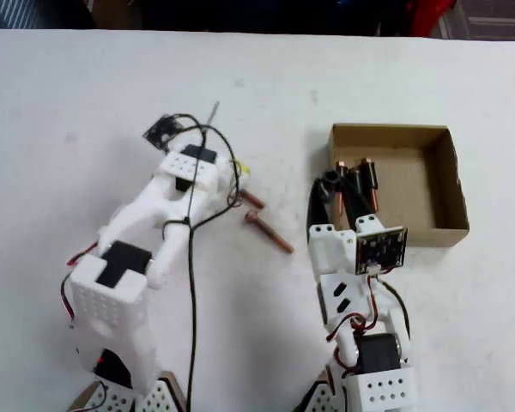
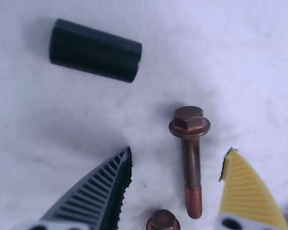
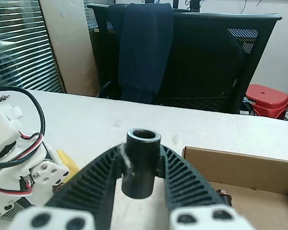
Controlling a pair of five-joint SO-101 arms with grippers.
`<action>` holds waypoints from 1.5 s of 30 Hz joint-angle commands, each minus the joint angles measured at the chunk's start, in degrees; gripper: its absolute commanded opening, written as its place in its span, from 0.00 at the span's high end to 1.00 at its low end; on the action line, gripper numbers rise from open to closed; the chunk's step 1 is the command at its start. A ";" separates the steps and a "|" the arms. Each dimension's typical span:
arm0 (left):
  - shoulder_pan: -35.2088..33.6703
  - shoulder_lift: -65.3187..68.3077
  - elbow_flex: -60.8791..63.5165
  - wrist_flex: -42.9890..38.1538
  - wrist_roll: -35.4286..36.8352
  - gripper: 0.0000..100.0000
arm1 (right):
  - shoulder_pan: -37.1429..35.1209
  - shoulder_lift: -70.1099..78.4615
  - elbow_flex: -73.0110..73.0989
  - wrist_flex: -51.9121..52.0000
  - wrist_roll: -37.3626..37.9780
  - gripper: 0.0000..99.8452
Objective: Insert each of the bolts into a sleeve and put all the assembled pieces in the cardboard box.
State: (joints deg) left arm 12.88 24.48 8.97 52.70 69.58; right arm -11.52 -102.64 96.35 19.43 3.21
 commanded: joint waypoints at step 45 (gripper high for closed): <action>-1.98 0.48 -2.02 -2.29 -15.65 0.93 | 0.66 -0.48 0.44 0.92 0.00 0.98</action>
State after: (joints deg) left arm 12.44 25.10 8.97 49.36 58.24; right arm -11.52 -102.64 96.35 20.22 3.21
